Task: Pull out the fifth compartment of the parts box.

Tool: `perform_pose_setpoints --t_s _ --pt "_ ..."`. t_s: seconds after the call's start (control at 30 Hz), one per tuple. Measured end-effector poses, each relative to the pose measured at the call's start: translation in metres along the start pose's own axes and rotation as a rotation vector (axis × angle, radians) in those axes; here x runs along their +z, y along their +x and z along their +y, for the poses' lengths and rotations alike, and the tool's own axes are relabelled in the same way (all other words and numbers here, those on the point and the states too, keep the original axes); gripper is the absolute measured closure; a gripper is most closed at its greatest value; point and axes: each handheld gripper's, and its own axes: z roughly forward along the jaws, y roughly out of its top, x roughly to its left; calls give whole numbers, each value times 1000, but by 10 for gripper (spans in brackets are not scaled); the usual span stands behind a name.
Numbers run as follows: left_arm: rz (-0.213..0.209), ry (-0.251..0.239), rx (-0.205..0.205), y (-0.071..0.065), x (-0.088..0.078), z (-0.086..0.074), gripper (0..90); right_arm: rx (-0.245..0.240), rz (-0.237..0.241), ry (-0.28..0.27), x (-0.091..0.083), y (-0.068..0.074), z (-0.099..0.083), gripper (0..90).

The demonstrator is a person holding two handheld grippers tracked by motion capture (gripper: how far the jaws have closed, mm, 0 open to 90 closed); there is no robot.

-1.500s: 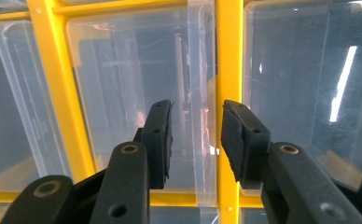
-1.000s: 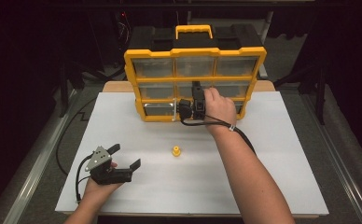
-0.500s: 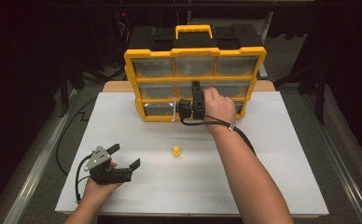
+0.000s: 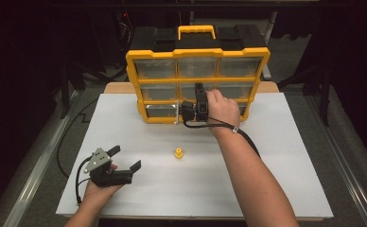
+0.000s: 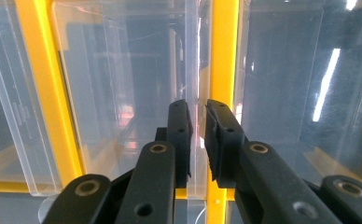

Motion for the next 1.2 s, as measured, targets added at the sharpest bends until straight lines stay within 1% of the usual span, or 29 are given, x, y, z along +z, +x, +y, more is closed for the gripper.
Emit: perform_pose_setpoints --t_s 0.33,0.67,0.7,0.9,0.97,1.1,1.2 --pt "5 1 3 0 0 0 1 -4 -1 -8 -6 1 0 821" --pt "8 -4 3 0 -1 1 1 -2 -3 -13 -17 2 -1 820" --pt "8 -2 6 0 -2 1 1 -10 0 -14 -17 0 -1 820" --pt "12 -1 11 0 -2 1 2 -7 1 -11 -17 1 0 818" --pt "15 -1 14 0 -1 1 1 -13 -1 -13 -17 0 0 817" --pt "17 -2 27 -1 -1 0 2 -13 0 -13 -17 0 -1 816" --pt "17 -6 28 -1 -1 0 1 -9 8 -7 -17 0 -1 811"
